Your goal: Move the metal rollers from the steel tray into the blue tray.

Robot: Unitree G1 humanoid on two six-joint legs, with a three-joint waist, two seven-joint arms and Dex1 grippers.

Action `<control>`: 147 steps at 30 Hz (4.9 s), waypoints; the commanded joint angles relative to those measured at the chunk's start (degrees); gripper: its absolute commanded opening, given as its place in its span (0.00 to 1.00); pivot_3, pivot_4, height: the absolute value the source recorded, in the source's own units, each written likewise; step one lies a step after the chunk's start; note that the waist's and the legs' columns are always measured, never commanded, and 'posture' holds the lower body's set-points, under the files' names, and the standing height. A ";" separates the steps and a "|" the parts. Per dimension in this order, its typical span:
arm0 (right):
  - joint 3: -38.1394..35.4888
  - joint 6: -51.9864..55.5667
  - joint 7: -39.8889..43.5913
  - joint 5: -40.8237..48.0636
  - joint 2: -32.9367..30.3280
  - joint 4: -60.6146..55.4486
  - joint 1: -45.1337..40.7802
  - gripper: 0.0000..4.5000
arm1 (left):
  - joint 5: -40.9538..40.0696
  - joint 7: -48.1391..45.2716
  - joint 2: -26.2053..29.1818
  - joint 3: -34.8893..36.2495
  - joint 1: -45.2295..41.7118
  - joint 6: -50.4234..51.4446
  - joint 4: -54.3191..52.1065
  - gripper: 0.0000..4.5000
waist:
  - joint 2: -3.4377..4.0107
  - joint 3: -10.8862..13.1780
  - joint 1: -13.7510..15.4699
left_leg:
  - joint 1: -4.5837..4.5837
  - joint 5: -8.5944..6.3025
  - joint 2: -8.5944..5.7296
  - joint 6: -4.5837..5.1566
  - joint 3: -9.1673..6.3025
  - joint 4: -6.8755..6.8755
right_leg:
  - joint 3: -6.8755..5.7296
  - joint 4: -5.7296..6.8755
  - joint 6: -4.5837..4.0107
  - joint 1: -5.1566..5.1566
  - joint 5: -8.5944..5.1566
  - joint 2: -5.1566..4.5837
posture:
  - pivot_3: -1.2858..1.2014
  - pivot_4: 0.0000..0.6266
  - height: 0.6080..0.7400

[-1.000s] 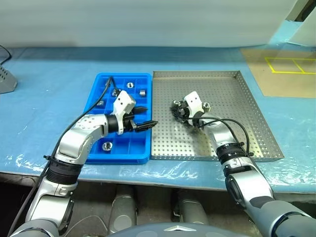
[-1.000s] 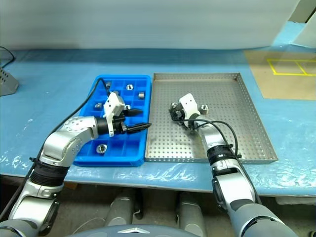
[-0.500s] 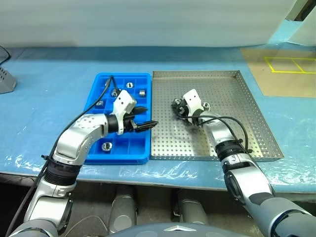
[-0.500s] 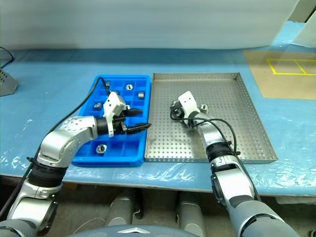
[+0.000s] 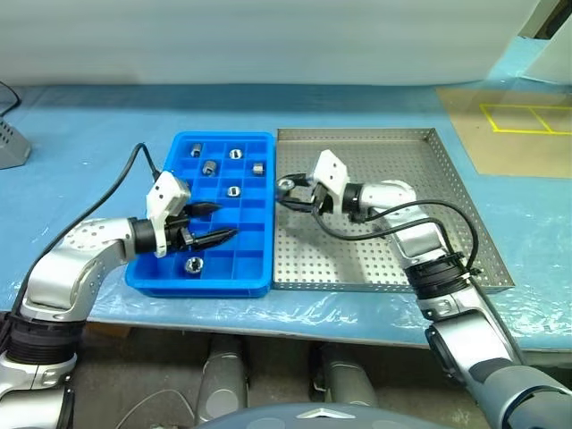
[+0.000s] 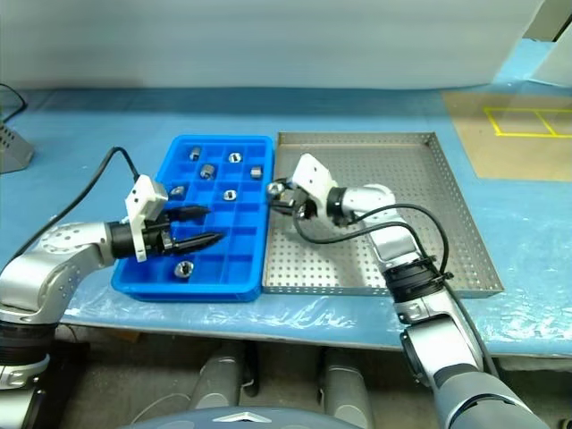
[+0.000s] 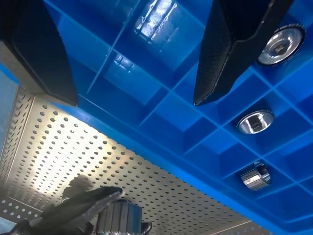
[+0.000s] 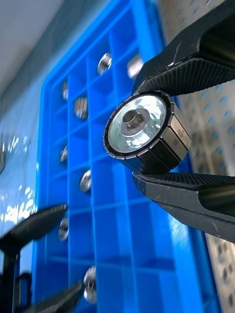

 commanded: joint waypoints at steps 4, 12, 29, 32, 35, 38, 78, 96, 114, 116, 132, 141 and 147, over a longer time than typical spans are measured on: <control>1.40 -4.93 -1.01 -0.37 5.35 9.15 -5.00 0.40 | -1.19 3.79 -0.15 4.73 5.20 -0.74 -7.28 0.88 | -0.01 -0.01 0.39 | 0.01 0.00 0.00 -0.01 0.00 0.02 | 0.01 0.00 0.00 0.00 0.00 -0.02 | 0.60 0.24 1.00; 2.40 -7.58 1.98 -0.74 6.66 14.99 -5.20 0.40 | -2.76 8.10 -1.83 6.43 9.90 0.33 -10.71 0.88 | -0.01 0.00 2.02 | -0.07 -0.01 -0.01 0.00 -0.01 -0.03 | -0.03 -0.04 -0.02 -0.01 -0.01 -0.02 | 0.61 0.24 1.00; -4.16 -5.78 -4.53 -0.17 3.06 11.25 -5.62 0.99 | -1.56 5.59 -3.13 -0.68 2.11 -1.46 -5.59 0.88 | -0.02 -0.01 2.11 | -0.04 0.01 -0.04 -0.04 -0.03 0.00 | -0.02 0.01 0.00 0.00 0.00 -0.02 | 0.55 0.24 1.00; -6.85 -0.50 -2.98 2.69 -1.00 4.14 -2.58 0.99 | -2.84 4.03 -6.25 -3.42 -2.99 -1.11 -2.26 0.88 | -0.02 -0.01 1.86 | -0.02 0.02 -0.04 -0.04 -0.01 0.02 | 0.00 0.02 0.00 0.01 0.01 -0.02 | 0.52 0.24 1.00; -8.78 3.79 -3.41 3.82 -4.91 -2.06 1.02 0.99 | -1.82 1.02 -8.25 -7.31 -6.46 -1.91 0.29 0.88 | -0.06 -0.03 1.21 | 0.00 0.01 -0.06 -0.02 0.01 0.05 | 0.02 0.01 0.01 0.07 0.01 -0.01 | 0.49 0.24 1.00; -11.00 7.14 -5.41 3.94 -8.32 -6.78 4.45 0.99 | -0.60 -1.59 -9.86 -10.37 -9.20 -3.46 3.36 0.88 | -0.05 -0.03 -0.02 | 0.02 0.01 -0.05 -0.02 0.04 0.06 | 0.04 0.03 0.01 0.05 0.02 0.00 | 0.46 0.24 1.00; -16.61 9.14 -17.13 4.33 -9.93 -3.64 22.65 0.71 | 9.99 -8.86 -19.22 -18.29 -20.27 -10.74 17.00 0.88 | 0.04 -0.09 -5.11 | 0.09 -0.19 -0.03 0.33 0.11 0.54 | 0.06 -0.02 0.05 0.33 0.04 0.02 | 0.39 0.24 1.00; -11.69 15.75 -10.73 9.23 -10.53 -19.24 14.94 0.36 | 7.72 -4.41 -13.75 -11.41 -21.26 -4.24 9.98 0.88 | 0.07 -0.07 -5.32 | 0.09 -0.17 0.00 0.30 0.11 0.45 | 0.06 0.01 0.05 0.23 0.04 0.05 | 0.43 0.24 1.00; 3.67 15.52 5.99 13.70 0.77 -8.38 0.88 0.36 | 3.68 3.82 -2.42 6.96 4.83 -2.24 -7.60 0.88 | 0.05 -0.07 0.41 | 0.02 -0.05 0.03 0.07 0.00 0.05 | -0.05 -0.05 -0.02 0.10 0.01 0.00 | 0.61 0.24 1.00; 3.64 18.84 7.22 15.65 1.90 -7.30 1.09 0.36 | 2.83 5.47 -2.77 8.20 7.79 -1.34 -10.55 0.88 | 0.03 -0.06 1.54 | 0.00 -0.05 0.02 0.07 -0.01 0.04 | -0.06 -0.08 -0.02 0.09 0.00 -0.02 | 0.62 0.24 1.00; 4.89 19.33 10.84 14.46 -0.29 -5.22 3.71 0.75 | -0.07 8.91 -2.81 7.40 12.12 -1.58 -13.73 0.88 | 0.01 -0.07 4.59 | 0.11 0.00 0.00 -0.04 -0.08 -0.02 | -0.06 -0.02 0.33 0.12 -0.19 -0.02 | 0.62 0.24 1.00; 0.73 17.50 3.76 12.73 -3.07 -8.46 5.48 0.81 | 1.48 5.45 -3.66 0.37 2.93 -5.03 -5.19 0.88 | 0.00 -0.08 4.28 | 0.11 0.03 -0.01 -0.08 -0.06 -0.02 | -0.03 -0.02 0.13 0.11 -0.06 -0.01 | 0.55 0.24 1.00; -9.36 14.78 -6.92 11.55 -5.18 -6.51 5.24 0.81 | 4.11 2.49 -8.12 -7.25 -6.74 -8.38 3.56 0.88 | -0.03 -0.10 3.07 | 0.10 0.09 -0.07 -0.16 0.00 0.06 | 0.05 0.03 0.12 0.13 -0.01 -0.02 | 0.49 0.24 1.00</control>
